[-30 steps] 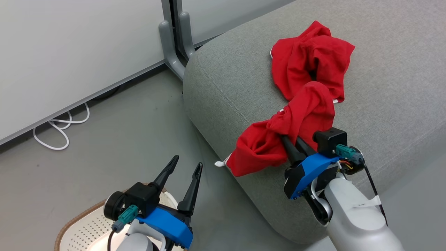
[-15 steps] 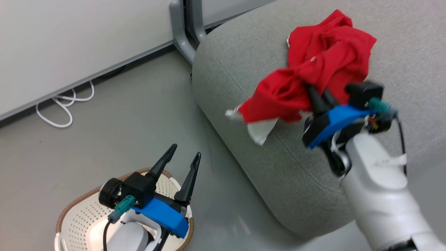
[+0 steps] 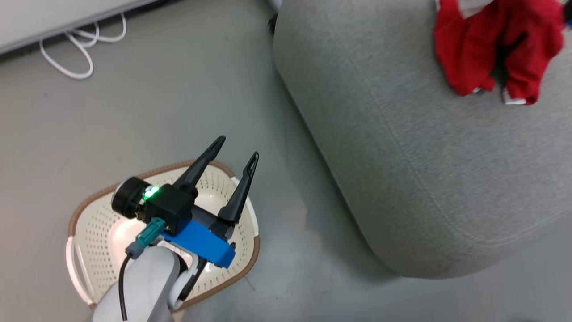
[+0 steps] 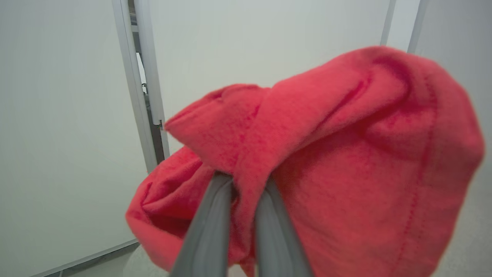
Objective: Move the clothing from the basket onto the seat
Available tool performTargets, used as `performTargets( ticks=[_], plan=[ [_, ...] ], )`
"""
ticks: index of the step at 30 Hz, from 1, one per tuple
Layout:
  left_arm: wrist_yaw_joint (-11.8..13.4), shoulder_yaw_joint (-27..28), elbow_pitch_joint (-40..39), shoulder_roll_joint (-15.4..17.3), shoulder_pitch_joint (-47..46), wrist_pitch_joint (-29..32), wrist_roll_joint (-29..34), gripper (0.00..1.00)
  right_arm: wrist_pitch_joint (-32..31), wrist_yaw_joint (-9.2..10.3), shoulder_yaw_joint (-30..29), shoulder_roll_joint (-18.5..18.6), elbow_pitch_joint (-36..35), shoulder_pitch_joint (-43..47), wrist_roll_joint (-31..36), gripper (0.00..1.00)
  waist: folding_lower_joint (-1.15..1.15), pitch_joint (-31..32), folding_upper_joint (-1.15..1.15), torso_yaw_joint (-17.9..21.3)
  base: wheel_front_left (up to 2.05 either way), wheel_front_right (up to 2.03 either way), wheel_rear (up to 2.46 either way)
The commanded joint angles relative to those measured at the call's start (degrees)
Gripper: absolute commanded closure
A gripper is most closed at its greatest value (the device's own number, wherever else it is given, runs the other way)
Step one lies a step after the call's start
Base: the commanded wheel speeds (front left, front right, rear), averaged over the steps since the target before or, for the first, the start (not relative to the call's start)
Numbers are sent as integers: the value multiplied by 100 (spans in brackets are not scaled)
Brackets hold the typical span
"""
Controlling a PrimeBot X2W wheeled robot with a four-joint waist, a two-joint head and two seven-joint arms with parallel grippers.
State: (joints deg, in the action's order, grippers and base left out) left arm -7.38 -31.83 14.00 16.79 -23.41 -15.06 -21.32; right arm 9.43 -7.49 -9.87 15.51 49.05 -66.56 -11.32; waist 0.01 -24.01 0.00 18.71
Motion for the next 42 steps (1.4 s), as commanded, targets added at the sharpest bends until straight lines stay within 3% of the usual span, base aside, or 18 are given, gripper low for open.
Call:
performTargets(
  ticks=[1,11,18,28,30,32,33,34,42],
  plan=[
    [-10,10,-54,49,-134,-17,40,0,28,-1,-70,93,-26,-111,59,100,-1,-396,0,-280,0,0,0],
    [-10,-15,-667,177,-595,-17,187,0,331,-1,-1465,743,268,-72,369,100,-1,-1333,0,-755,0,0,0],
    [-11,31,-850,185,-698,-17,222,0,490,-1,-1994,676,719,194,658,100,-1,-1594,0,-881,0,0,0],
    [-11,92,-852,88,-587,-17,175,0,577,-1,-2335,536,917,336,1055,100,-1,-1461,0,-933,0,0,0],
    [-11,82,-827,50,-559,-17,164,0,577,-1,-2348,527,879,376,1138,71,-1,-1402,0,-947,0,0,0],
    [-11,96,-800,11,-531,-17,140,0,579,-1,-2367,506,841,428,1203,48,-1,-1317,0,-969,0,0,0],
    [-11,109,-792,-21,-517,-17,128,0,578,-1,-2369,503,817,467,1236,15,-1,-1264,0,-984,0,0,0],
    [-11,106,-782,-49,-500,-17,111,0,579,-1,-2374,499,798,517,1270,0,-1,-1200,0,-1004,0,0,0],
    [-11,239,-519,-353,-155,-17,-94,0,580,-1,-2100,560,571,1258,1438,0,-1,-387,0,-1237,0,0,0]
  ],
)
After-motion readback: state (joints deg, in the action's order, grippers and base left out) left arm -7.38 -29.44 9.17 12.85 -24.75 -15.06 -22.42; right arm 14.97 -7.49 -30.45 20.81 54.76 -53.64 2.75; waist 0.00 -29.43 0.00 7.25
